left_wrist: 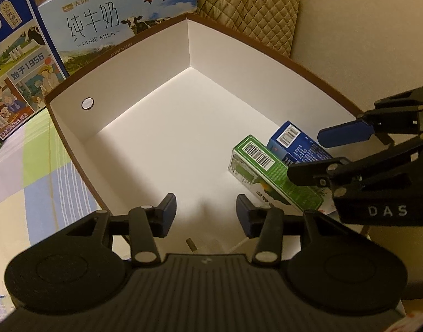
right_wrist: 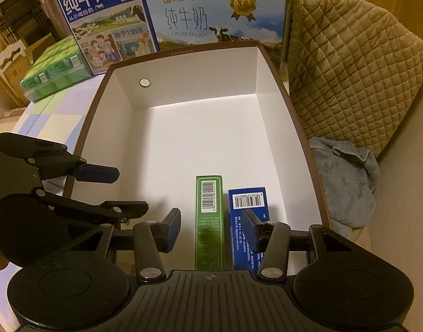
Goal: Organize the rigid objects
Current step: 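Lower the green box into the brown box beside the blue box and release, then withdraw both grippers from the brown box back over the table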
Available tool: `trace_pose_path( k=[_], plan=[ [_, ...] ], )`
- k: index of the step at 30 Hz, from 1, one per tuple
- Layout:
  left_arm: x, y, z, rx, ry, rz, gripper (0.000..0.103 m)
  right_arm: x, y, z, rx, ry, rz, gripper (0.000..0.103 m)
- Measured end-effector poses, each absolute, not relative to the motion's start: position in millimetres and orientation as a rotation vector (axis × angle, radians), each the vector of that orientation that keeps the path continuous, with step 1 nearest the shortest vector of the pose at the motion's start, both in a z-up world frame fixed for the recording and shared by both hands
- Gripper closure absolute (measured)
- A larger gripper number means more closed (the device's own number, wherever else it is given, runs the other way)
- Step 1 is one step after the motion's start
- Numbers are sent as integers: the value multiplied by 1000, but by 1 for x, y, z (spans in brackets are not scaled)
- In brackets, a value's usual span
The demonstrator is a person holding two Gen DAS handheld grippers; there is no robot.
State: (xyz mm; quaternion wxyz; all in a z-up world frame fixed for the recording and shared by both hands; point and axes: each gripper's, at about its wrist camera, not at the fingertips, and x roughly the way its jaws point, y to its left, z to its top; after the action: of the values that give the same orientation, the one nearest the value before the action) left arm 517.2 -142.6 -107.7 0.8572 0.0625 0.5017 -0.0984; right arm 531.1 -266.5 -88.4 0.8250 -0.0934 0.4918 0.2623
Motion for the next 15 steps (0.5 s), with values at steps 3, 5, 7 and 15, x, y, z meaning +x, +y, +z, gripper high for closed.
trace_pose_path(
  k=[3,5,7,15],
  plan=[
    [510,-143,-101,131,1033,-206,59,525,-270,-84,-191,1036,554,57],
    [505,-142,-95,126,1019,-207,59,521,-272,-79,-184,1027,550,57],
    [497,-139,-88,117,1003,-205,59,515,-275,-75,-171,1016,548,57],
    [453,-123,-55,64,931,-198,59,483,-288,-55,-114,944,532,57]
  ],
)
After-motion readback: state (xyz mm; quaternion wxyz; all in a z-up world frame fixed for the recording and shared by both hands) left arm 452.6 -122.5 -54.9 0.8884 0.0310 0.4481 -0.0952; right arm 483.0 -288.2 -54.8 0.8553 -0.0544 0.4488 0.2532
